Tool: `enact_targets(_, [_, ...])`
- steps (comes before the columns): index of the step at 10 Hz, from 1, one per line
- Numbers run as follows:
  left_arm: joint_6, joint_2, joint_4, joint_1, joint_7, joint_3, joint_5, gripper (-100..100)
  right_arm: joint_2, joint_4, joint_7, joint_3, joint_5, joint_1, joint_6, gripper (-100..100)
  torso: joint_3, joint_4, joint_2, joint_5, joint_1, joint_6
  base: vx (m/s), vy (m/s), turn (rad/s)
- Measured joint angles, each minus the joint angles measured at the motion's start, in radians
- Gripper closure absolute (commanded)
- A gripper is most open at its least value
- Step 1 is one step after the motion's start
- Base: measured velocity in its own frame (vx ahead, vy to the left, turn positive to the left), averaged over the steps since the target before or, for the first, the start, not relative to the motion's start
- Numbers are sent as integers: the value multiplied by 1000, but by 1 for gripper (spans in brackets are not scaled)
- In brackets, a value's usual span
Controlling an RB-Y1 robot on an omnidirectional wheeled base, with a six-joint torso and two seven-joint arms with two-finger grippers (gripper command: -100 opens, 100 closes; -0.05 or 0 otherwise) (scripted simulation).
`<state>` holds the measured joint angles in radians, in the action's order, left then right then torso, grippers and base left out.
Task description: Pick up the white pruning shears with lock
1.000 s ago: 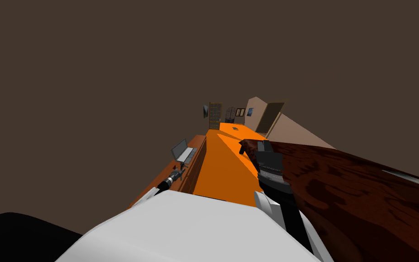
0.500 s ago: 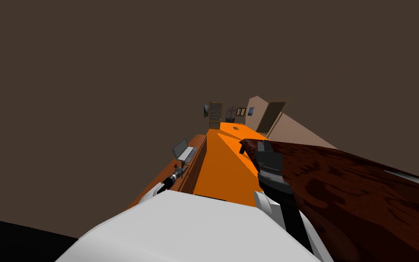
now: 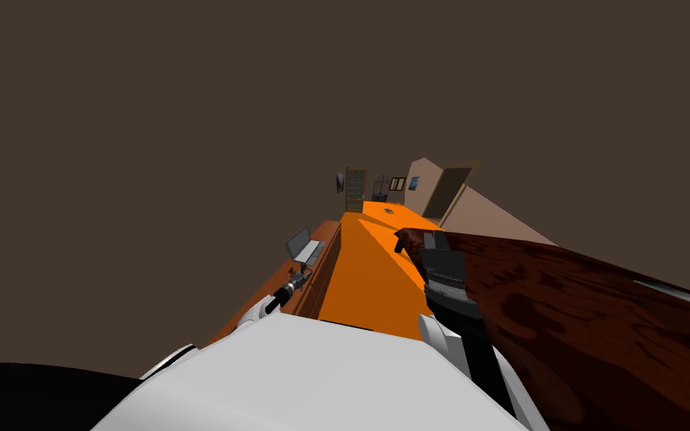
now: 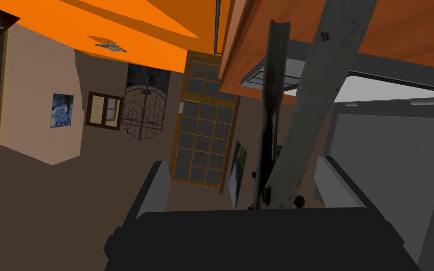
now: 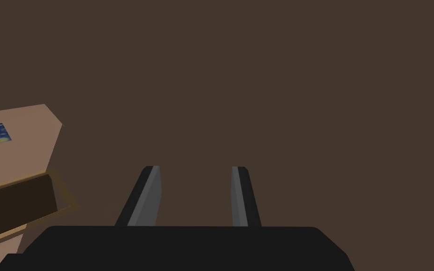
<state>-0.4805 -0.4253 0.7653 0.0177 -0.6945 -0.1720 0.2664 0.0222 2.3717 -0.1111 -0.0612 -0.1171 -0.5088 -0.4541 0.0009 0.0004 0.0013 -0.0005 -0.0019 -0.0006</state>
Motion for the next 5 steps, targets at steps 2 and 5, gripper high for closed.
enact_targets(2, [-22, -4, -72, 54, -27, -32, -51, -100, 0, 0, 0, 0, 0, 0, 0, 0, 0, 0, 0, 0, 0, 0, -34, 3, 13])
enact_targets(5, [-34, -12, -150, 128, -65, -88, -130, -100, 0, 0, 0, 0, 0, 0, 0, 0, 0, 0, 0, 0, 0, 0, -34, -4, 12])
